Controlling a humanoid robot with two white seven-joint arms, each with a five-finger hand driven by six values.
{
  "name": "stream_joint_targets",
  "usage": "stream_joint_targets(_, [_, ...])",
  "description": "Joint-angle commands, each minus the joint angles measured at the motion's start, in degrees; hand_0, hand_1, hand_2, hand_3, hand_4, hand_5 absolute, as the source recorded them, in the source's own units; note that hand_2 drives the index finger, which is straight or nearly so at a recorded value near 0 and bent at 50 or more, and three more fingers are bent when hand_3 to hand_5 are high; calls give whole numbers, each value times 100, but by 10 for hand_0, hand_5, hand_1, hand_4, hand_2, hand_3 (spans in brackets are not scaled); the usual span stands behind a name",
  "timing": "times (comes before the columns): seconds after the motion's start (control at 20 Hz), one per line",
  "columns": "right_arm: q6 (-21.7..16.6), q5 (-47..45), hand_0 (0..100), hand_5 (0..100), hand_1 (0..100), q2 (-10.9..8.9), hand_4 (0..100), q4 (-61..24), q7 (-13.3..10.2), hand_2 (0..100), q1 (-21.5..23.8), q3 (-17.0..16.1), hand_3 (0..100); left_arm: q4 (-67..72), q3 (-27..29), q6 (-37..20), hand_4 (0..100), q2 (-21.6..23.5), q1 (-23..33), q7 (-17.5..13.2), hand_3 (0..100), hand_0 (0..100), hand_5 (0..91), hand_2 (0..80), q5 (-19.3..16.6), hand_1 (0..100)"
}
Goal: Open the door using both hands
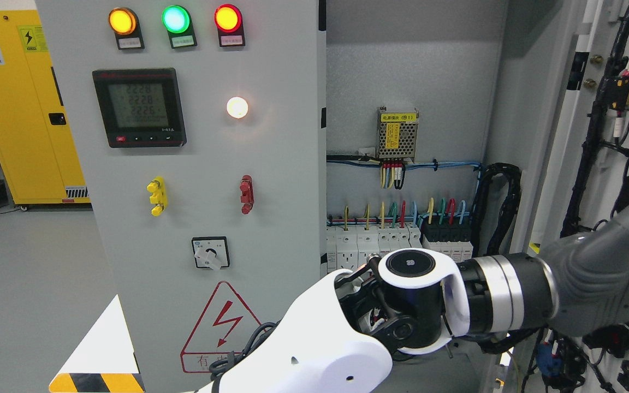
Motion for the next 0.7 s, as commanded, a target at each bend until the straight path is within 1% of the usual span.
stream_joint_targets(0.0, [-1, -114, 201, 0, 121, -23, 0, -5, -2, 0, -5, -114, 0, -735, 717, 0, 0, 655, 664, 10, 0, 0, 0, 0, -64, 0])
stream_joint_targets(0.1, [-1, -114, 201, 0, 121, -23, 0, -5, -2, 0, -5, -123, 0, -999, 717, -53, 0, 814, 1121, 19, 0, 0, 0, 0, -247, 0])
stream_joint_targets(0.15, [-1, -114, 201, 0, 121, -23, 0, -5, -2, 0, -5, -114, 0, -1105, 726, -80, 0, 858, 1341, 19, 0, 0, 0, 0, -431, 0])
stream_joint_targets(0.35, [-1, -105, 201, 0, 122, -23, 0, -5, -2, 0, -5, -123, 0, -1518, 805, -343, 0, 1016, 2570, 19, 0, 0, 0, 0, -1573, 0])
stream_joint_targets(0.4, [-1, -105, 201, 0, 122, -23, 0, -5, -2, 0, -5, -123, 0, -1580, 849, -370, 0, 1017, 2808, 19, 0, 0, 0, 0, -1758, 0])
stream_joint_targets(0.5, [-1, -105, 201, 0, 122, -23, 0, -5, -2, 0, -5, -123, 0, -1685, 1024, -422, 0, 999, 3449, 19, 0, 0, 0, 0, -2032, 0])
stream_joint_targets(0.6, [-1, -114, 201, 0, 121, -23, 0, -5, -2, 0, -5, -123, 0, -1695, 1095, -702, 0, 1034, 4144, 19, 0, 0, 0, 0, -2225, 0])
stream_joint_targets(0.65, [-1, -114, 201, 0, 121, -23, 0, -5, -2, 0, -5, -123, 0, -1695, 1104, -930, 0, 1104, 4504, -7, 0, 0, 0, 0, -2383, 0])
